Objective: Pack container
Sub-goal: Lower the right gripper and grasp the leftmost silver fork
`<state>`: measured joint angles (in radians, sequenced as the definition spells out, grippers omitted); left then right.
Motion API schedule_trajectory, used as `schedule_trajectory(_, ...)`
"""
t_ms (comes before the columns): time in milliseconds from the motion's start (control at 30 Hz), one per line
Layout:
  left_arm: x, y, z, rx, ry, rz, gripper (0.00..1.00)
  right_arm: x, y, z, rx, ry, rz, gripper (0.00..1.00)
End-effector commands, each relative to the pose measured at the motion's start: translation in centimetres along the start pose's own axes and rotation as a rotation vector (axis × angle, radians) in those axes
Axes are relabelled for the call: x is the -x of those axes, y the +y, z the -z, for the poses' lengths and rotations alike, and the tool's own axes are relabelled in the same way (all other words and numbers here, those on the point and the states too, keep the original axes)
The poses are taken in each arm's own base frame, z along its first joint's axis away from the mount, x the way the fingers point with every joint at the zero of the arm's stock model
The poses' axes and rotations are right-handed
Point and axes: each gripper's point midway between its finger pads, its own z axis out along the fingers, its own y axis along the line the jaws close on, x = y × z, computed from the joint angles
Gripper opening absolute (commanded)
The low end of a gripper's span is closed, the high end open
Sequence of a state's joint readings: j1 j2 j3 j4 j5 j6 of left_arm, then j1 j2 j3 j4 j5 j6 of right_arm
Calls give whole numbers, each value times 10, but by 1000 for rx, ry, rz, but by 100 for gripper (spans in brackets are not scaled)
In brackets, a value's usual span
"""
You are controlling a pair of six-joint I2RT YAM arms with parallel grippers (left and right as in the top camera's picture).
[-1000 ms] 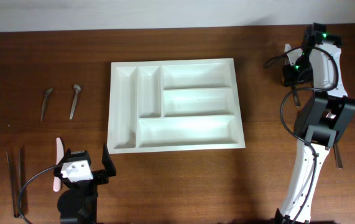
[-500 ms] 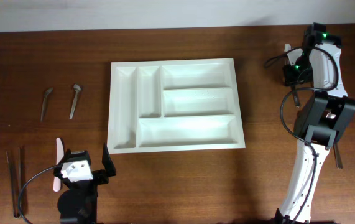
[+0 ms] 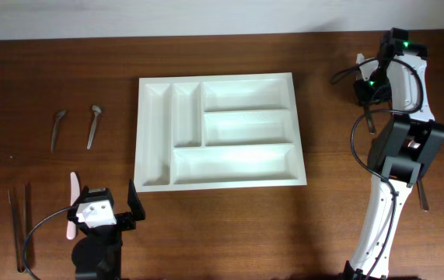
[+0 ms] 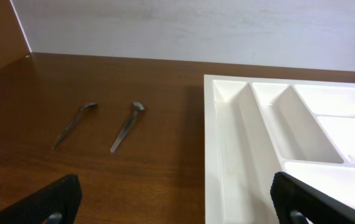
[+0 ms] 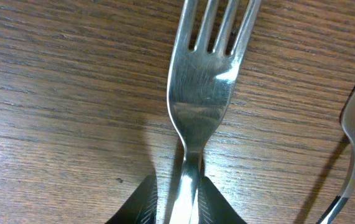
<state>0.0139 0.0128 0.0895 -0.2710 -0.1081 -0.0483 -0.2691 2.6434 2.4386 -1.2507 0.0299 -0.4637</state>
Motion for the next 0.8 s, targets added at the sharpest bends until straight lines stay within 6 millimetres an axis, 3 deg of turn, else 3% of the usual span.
schedule_trajectory(0,0,-2,0,-13,-4,-12,99,4,3,-4,-4,-1,-1,20)
schedule_trajectory(200,0,-2,0,-13,-4,-12,99,4,2,-4,-4,-2,-20,13)
schedule_trajectory(567,0,-2,0,-13,-4,-12,99,4,2,-4,-5,-1,-26,12)
schedule_trajectory(767,0,-2,0,-13,-4,-12,99,5,1,-4,-8,-6,-27,6)
